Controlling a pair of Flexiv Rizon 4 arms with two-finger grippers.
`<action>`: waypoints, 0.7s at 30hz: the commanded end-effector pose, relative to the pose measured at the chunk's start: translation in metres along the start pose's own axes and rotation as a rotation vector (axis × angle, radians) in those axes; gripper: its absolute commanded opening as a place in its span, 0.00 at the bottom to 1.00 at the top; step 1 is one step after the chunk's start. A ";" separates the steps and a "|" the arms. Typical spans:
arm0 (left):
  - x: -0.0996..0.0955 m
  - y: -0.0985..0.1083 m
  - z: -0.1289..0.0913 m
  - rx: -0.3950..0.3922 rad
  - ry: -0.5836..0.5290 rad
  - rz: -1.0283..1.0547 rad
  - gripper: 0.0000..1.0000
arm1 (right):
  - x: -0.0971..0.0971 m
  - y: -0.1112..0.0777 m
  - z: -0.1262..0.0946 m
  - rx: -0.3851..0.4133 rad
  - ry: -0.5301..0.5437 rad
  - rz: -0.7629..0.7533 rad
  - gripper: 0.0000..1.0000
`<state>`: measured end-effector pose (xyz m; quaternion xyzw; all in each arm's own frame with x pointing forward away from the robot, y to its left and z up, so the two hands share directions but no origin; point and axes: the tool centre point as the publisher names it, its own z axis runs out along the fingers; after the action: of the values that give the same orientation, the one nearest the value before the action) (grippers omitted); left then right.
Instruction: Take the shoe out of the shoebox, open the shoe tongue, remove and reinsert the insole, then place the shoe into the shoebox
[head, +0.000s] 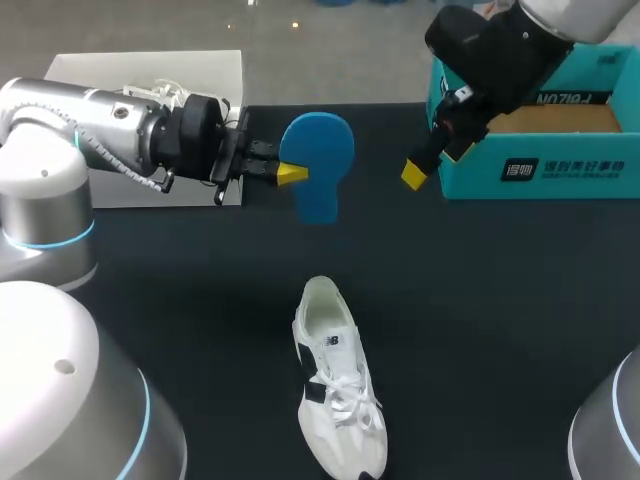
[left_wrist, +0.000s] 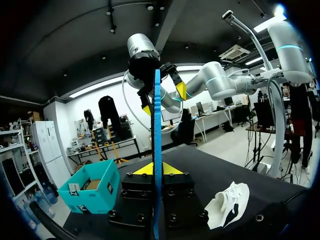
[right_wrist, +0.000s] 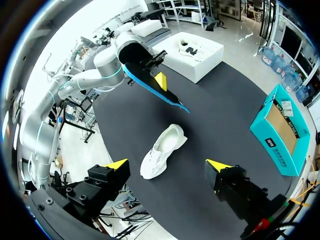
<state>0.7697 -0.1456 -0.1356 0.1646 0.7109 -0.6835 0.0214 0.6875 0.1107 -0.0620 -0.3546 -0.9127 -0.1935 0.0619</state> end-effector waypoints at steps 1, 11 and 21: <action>0.001 0.000 0.000 0.000 -0.004 0.001 0.00 | 0.000 0.002 0.001 0.003 0.001 0.000 1.00; 0.001 0.000 0.000 0.000 -0.004 0.001 0.00 | 0.000 0.002 0.001 0.003 0.001 0.000 1.00; 0.003 -0.008 0.002 0.018 0.170 0.428 0.00 | 0.000 0.002 0.001 0.003 0.001 0.000 1.00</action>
<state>0.7566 -0.1488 -0.1270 0.2611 0.6857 -0.6762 0.0661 0.6875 0.1107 -0.0620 -0.3547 -0.9126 -0.1935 0.0619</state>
